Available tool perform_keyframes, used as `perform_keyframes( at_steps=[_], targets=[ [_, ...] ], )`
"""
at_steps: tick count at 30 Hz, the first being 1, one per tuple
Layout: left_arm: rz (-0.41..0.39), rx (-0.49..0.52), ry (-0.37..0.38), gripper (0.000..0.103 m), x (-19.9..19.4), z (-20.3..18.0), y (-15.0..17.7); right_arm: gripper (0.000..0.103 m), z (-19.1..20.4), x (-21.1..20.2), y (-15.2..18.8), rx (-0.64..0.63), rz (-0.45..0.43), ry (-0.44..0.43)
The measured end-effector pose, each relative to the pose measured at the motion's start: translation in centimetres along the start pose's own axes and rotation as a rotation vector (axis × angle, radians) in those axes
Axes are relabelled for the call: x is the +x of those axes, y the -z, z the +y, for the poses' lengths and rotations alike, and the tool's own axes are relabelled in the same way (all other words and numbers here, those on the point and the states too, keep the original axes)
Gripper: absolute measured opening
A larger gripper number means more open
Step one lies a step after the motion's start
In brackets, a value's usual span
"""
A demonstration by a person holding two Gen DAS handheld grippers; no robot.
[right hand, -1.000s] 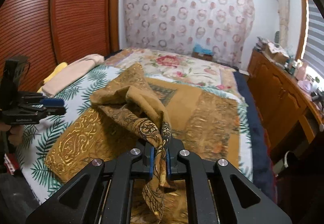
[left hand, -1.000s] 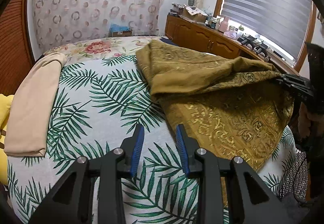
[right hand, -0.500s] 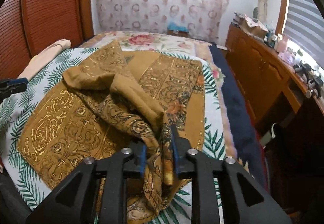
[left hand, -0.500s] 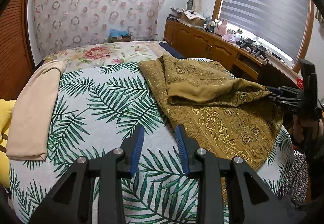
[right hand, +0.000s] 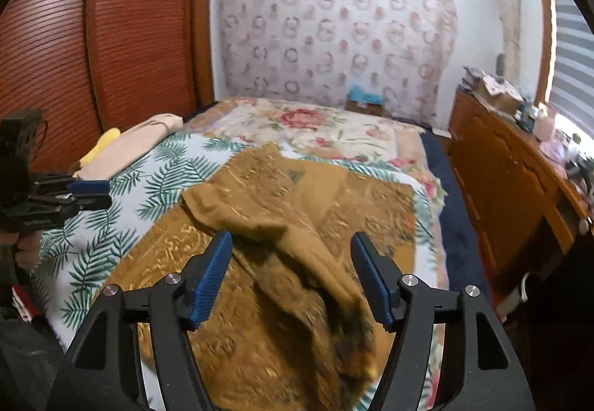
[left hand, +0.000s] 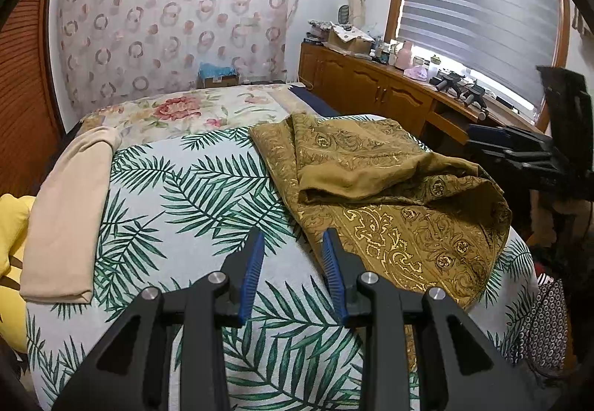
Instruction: Fold small clothes
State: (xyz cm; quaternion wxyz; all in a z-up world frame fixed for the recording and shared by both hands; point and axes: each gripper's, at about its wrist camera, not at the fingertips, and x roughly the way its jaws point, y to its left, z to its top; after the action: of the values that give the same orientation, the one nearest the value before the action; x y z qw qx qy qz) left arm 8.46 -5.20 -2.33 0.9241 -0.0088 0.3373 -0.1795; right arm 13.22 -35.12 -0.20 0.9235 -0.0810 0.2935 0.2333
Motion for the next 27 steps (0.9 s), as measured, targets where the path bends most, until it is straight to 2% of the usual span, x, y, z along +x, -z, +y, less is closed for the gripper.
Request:
perform_keyframes(
  at_steps=[9,13,17,24,27],
  targets=[
    [0.0,-0.002,-0.005,0.031,-0.2,0.3,0.1,0.068,3.0,5.3,-2.3,-0.07,0.056,-0.06],
    [0.002,-0.002,-0.006,0.031,-0.2,0.4,0.2,0.068,5.0,8.0,-3.0,-0.12,0.107,-0.091],
    [0.003,-0.009,-0.006,0.031,-0.2,0.5,0.4,0.068,6.3,10.9,-2.6,-0.169,0.191,-0.093],
    [0.01,-0.018,0.0,0.031,0.1,0.6,0.7,0.068,7.8,13.4,-1.7,-0.212,0.268,-0.131],
    [0.016,-0.02,0.003,0.031,0.4,0.6,0.8,0.068,8.1,14.3,-1.2,-0.249,0.298,-0.1]
  ],
)
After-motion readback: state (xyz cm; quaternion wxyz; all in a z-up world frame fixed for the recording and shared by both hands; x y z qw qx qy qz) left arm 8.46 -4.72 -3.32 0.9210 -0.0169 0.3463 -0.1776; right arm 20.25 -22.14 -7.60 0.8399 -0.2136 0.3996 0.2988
